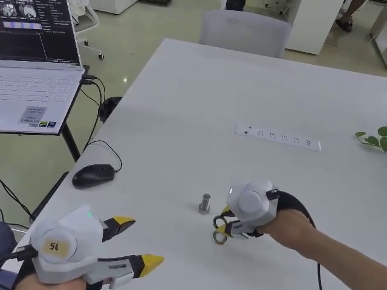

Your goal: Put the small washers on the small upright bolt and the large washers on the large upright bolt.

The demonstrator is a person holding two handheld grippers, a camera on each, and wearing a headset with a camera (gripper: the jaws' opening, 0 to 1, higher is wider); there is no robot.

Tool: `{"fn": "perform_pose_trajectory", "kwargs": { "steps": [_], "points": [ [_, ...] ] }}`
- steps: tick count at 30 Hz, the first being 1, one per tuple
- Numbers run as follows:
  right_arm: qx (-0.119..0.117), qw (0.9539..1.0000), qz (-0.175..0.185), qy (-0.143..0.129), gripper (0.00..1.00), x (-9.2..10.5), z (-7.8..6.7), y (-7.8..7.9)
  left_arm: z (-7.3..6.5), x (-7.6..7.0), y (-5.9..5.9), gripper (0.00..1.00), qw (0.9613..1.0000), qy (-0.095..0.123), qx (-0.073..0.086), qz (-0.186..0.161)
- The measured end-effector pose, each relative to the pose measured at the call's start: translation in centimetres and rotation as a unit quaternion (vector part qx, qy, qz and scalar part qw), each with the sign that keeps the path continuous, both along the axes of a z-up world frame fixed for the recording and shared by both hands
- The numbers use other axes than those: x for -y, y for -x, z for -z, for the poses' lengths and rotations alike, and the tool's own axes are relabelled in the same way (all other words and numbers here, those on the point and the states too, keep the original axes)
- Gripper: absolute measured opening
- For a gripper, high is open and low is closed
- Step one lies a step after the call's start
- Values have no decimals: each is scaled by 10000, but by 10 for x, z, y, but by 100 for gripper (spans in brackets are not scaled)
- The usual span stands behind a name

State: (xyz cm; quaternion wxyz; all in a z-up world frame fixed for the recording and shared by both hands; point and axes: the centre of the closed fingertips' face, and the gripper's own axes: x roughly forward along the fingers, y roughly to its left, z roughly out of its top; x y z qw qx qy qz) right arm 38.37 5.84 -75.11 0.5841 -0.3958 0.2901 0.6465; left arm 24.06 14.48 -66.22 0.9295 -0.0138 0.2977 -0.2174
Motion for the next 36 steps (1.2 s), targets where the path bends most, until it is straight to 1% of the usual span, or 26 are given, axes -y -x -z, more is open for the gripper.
{"fn": "perform_pose_trajectory", "kwargs": {
  "steps": [3,7,13,16,22,26,36],
  "points": [
    [34,10000,78,-46,23,-8,-6,-9,0,0,0,57,10000,11,8,-11],
    [34,9998,174,-126,23,-19,-10,-22,0,-1,0,57,10000,12,9,-22],
    [10,9996,238,-117,23,-32,-10,-33,1,-2,0,57,10000,12,-10,-21],
    [-19,9997,234,-94,23,-38,-10,-35,1,-3,0,57,10000,19,-13,-34],
    [-41,9997,228,14,23,-45,-3,-41,2,-5,0,57,10000,23,-21,-59],
    [-82,9997,220,113,23,-46,2,-42,2,-5,0,57,10000,25,-29,-67],
    [-112,9995,171,227,23,-47,7,-41,4,-6,-2,57,10000,41,-31,-84]
  ]
}}
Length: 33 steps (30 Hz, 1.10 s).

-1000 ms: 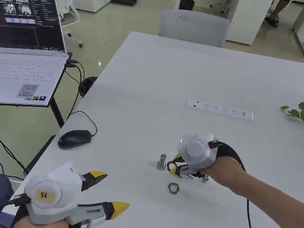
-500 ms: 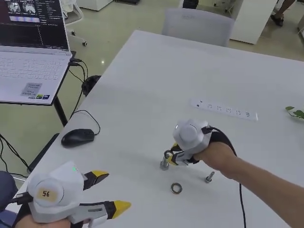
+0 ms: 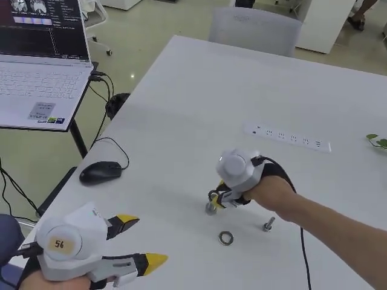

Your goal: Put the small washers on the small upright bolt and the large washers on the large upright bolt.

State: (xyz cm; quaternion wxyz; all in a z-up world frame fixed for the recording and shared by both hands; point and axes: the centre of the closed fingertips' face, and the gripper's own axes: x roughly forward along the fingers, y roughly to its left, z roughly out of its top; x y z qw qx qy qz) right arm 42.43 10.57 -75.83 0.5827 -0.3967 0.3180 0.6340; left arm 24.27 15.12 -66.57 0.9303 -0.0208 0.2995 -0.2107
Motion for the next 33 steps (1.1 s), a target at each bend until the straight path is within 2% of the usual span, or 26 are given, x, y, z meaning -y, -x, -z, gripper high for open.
{"fn": "perform_pose_trajectory", "kwargs": {
  "steps": [7,22,26,33],
  "points": [
    [15,9999,-51,86,23,-1,5,2,-1,-2,1,57,10000,-4,5,-18],
    [-52,9995,24,303,23,-1,24,0,0,-5,5,57,10000,5,-8,-84],
    [-60,9997,90,230,23,-4,22,-2,1,-6,6,57,10000,8,-15,-90],
    [-2,9995,109,300,23,-4,21,0,0,-3,5,57,10000,12,-18,-64]
  ]
}}
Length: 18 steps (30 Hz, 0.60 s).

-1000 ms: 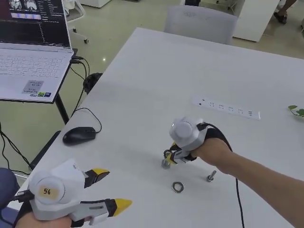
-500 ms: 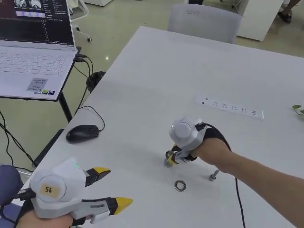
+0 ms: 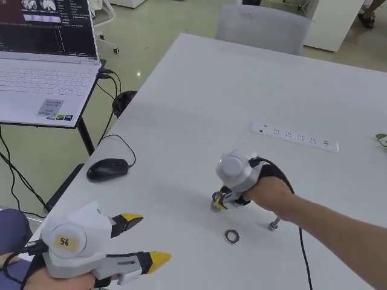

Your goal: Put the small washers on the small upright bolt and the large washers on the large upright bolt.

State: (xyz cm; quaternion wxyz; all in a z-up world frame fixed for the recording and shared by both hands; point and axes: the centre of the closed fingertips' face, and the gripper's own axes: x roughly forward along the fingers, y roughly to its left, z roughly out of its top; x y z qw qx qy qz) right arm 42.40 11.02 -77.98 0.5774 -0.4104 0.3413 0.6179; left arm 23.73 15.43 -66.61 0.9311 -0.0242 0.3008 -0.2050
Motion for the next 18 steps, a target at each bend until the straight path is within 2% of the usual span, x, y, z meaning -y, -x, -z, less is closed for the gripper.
{"fn": "perform_pose_trajectory", "kwargs": {
  "steps": [5,8,18],
  "points": [
    [86,9998,-126,107,23,0,1,2,0,0,1,57,10000,-9,-7,13],
    [76,9997,-127,189,23,-1,5,1,0,0,1,57,10000,-13,-9,12],
    [21,9997,-135,219,23,-1,12,3,2,-1,3,57,10000,-10,-29,-7]
  ]
}}
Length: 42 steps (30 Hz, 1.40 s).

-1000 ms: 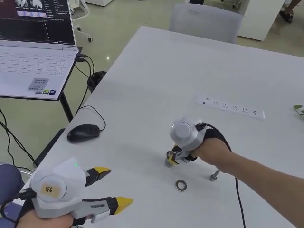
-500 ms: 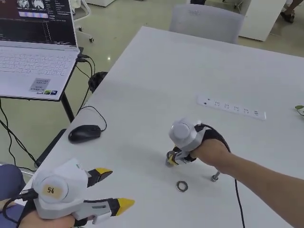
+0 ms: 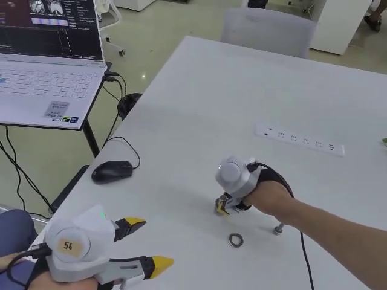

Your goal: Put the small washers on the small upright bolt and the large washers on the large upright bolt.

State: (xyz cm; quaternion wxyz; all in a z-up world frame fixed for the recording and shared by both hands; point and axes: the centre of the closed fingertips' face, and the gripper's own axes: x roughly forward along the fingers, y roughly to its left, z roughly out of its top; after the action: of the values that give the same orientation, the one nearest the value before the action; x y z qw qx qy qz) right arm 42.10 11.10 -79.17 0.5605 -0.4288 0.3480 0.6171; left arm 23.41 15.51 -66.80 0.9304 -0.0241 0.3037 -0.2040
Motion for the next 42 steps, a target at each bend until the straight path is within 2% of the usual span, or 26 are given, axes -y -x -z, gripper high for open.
{"fn": "perform_pose_trajectory", "kwargs": {
  "steps": [16,27,35,42],
  "points": [
    [-65,9999,78,88,24,1,16,0,0,-3,0,57,10000,-13,-8,-30],
    [-107,9998,134,55,24,3,17,-1,0,-1,0,57,10000,-23,-10,-17],
    [-182,9996,220,-55,28,8,12,1,-3,1,-3,57,10000,-23,18,11],
    [-195,9984,384,-369,31,14,-10,1,-3,1,-3,57,10000,-31,27,21]
  ]
}}
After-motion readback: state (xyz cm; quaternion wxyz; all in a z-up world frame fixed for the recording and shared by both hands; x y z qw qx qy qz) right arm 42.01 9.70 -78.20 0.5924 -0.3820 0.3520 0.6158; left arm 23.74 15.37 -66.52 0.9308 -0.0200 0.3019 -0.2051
